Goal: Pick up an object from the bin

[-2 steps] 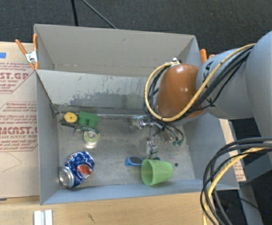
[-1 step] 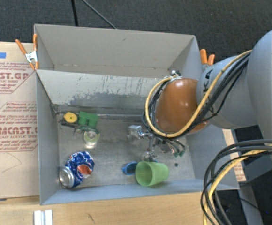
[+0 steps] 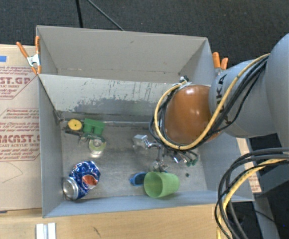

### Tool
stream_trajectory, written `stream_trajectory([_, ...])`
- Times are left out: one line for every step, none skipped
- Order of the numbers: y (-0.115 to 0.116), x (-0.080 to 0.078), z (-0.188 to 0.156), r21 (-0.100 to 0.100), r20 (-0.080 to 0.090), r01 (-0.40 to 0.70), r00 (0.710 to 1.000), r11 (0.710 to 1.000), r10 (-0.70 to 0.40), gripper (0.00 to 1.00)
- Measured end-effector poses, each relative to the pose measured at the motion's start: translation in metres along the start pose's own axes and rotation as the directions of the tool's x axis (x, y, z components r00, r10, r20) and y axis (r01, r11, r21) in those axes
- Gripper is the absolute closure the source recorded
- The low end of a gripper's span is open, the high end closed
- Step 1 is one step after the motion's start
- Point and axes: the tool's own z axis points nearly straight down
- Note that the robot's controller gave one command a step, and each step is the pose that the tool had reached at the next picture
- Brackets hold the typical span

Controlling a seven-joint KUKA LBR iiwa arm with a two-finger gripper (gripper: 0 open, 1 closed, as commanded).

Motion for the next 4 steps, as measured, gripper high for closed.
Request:
stream_trajectory([0.002,0.000,-0.001,-0.001,0.003,0.189,0.982,0.982,-0.189,0.00])
stream_trajectory([0.016,0.004,-0.021,-0.006,0.000,0.414,0.910,0.910,-0.414,0.00])
stream_trajectory([0.014,0.011,-0.011,-0.010,0.009,0.668,0.744,0.744,-0.668,0.00])
stream_trajectory([0.024,0.011,-0.039,-0.031,-0.008,0.700,0.713,0.713,-0.701,0.00])
